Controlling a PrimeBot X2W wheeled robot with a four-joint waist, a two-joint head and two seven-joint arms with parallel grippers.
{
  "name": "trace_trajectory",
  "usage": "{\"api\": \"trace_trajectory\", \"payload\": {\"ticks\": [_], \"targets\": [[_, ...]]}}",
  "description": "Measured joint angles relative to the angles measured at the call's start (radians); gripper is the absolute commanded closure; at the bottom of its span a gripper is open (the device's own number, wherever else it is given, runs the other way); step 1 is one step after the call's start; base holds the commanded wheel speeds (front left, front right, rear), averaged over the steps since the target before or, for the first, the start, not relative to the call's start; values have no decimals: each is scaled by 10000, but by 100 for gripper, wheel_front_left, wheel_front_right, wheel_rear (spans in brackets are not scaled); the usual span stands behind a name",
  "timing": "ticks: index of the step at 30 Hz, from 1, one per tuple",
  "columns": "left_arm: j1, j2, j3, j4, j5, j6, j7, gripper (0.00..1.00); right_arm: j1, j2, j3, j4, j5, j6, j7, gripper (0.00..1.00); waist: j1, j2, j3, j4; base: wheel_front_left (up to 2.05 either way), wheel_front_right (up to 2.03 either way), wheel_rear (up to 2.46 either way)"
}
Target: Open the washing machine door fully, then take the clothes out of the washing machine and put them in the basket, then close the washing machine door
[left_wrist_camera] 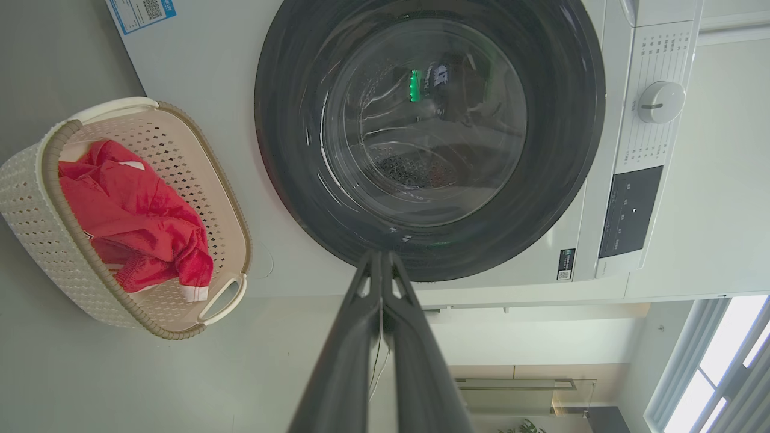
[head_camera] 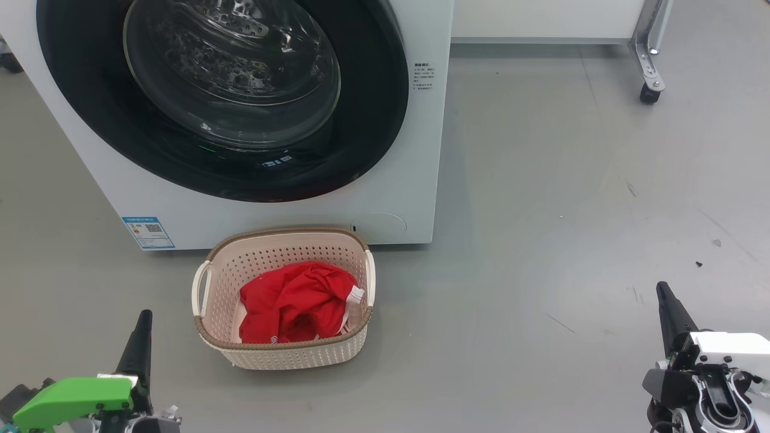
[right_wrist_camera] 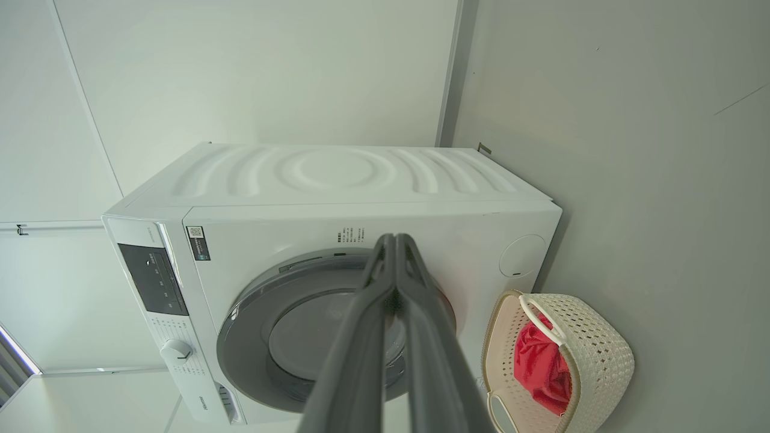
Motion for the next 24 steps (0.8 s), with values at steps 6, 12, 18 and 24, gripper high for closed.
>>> {"api": "trace_trajectory", "payload": {"ticks": [6,12,18,24], "targets": [[0,-2,2,0,0,0,29,100,0,0,2,-2,0,0,0,100,0,0,0,0,0,0,0],[0,-2,2,0,0,0,29,100,0,0,2,-4,0,0,0,100,0,0,0,0,0,0,0],[0,-2,4,0,0,0,29,100,0,0,2,-6,0,0,0,100,0,0,0,0,0,0,0],[0,-4,4,0,0,0,29,100,0,0,4,-8,0,0,0,100,0,0,0,0,0,0,0]]}}
